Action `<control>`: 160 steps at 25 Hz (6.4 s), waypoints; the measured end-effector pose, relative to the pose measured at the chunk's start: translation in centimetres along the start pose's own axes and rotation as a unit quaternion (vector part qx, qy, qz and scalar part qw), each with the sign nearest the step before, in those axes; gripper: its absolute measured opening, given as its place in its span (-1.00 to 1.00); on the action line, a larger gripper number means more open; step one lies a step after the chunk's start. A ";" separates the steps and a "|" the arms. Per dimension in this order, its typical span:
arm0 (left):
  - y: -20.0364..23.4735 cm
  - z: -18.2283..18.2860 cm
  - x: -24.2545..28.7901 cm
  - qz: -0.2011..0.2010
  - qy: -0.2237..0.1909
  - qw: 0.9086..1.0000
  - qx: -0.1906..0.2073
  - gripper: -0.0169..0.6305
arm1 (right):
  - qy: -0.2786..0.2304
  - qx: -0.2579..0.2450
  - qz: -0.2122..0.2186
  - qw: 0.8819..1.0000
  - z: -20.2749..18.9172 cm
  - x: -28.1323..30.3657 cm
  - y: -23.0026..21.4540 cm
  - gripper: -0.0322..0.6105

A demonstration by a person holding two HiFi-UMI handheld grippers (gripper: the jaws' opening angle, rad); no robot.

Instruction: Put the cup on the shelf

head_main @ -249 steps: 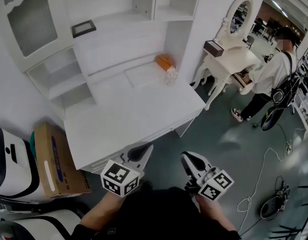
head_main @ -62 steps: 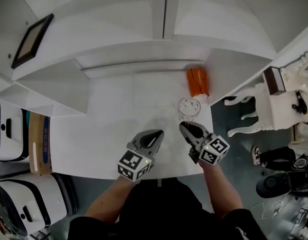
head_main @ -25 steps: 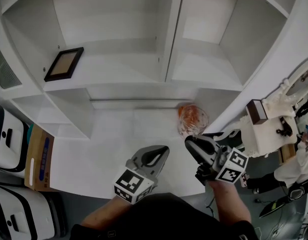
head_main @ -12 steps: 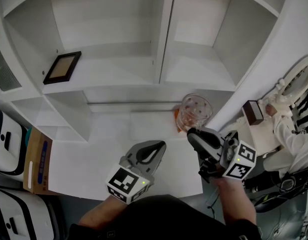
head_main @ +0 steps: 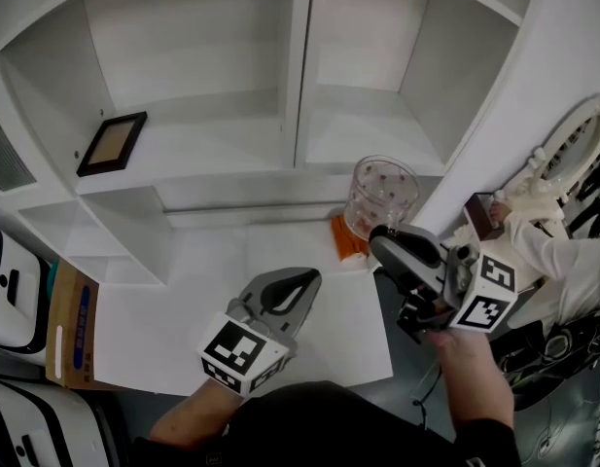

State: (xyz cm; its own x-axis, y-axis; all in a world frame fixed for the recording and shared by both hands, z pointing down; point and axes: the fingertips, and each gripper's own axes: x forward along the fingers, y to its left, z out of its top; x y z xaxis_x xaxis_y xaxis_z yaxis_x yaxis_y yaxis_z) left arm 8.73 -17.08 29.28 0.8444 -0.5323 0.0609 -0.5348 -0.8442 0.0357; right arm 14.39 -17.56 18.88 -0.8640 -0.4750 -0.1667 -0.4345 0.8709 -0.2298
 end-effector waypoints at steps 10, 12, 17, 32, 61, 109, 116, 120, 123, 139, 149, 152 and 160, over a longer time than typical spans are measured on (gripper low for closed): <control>0.1 0.4 0.2 0.002 -0.008 1.000 -0.009 -0.91 | -0.010 -0.021 0.009 1.000 4.0 0.1 -0.4 -0.79; 0.1 0.3 0.2 0.002 -0.007 1.000 -0.012 -0.91 | -0.011 -0.026 0.009 1.000 4.8 0.1 -0.8 -0.79; 0.3 -0.1 0.4 0.001 0.003 1.000 -0.013 -0.91 | -0.014 -0.039 0.008 0.999 6.0 0.4 -1.8 -0.79; 1.6 -0.5 1.6 0.004 0.013 1.000 -0.017 -0.91 | -0.018 -0.045 -0.026 0.998 7.0 0.4 -7.2 -0.79; 3.0 -1.3 1.8 0.024 0.022 0.999 -0.024 -0.91 | -0.050 0.045 -0.131 0.989 7.8 -0.8 -14.6 -0.78; 2.0 -1.4 0.4 -0.003 0.014 1.000 -0.026 -0.91 | -0.029 -0.053 -0.281 0.958 8.0 -3.8 -14.8 -0.79; 1.3 -1.3 0.0 -0.006 0.011 1.000 -0.025 -0.91 | -0.034 -0.018 -0.275 0.961 7.5 -3.0 -15.9 -0.79; 1.3 -1.1 -0.6 -0.001 0.008 1.000 -0.025 -0.91 | -0.034 -0.024 -0.295 0.954 7.7 -3.2 -16.1 -0.79; 1.4 -1.2 -1.3 0.005 0.009 1.000 -0.025 -0.91 | -0.045 -0.044 -0.274 0.960 7.9 -2.7 -13.6 -0.79; 2.4 -2.0 -4.0 0.036 0.027 0.999 -0.023 -0.91 | -0.001 -0.114 -0.152 0.982 -3.1 -2.3 -2.2 -0.81; 2.4 -3.5 -6.1 0.071 0.026 0.997 -0.022 -0.91 | 0.031 -0.085 -0.145 0.985 -11.5 -4.1 1.4 -0.84; 2.6 -4.5 -7.1 0.084 0.026 0.995 -0.037 -0.91 | 0.044 -0.090 -0.143 0.985 -13.0 -4.5 1.8 -0.85; 2.2 -6.7 -8.5 0.100 0.033 0.993 -0.053 -0.91 | 0.053 -0.078 -0.132 0.987 -15.7 -4.8 2.2 -0.85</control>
State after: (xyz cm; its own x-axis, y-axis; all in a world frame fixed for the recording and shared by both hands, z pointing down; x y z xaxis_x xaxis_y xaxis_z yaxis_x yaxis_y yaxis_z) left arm 0.12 -13.98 35.52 0.7182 -0.6812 0.1419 -0.6955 -0.7084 0.1203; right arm 13.59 -11.36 34.20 -0.7338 -0.6791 -0.0184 -0.6745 0.7315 -0.1000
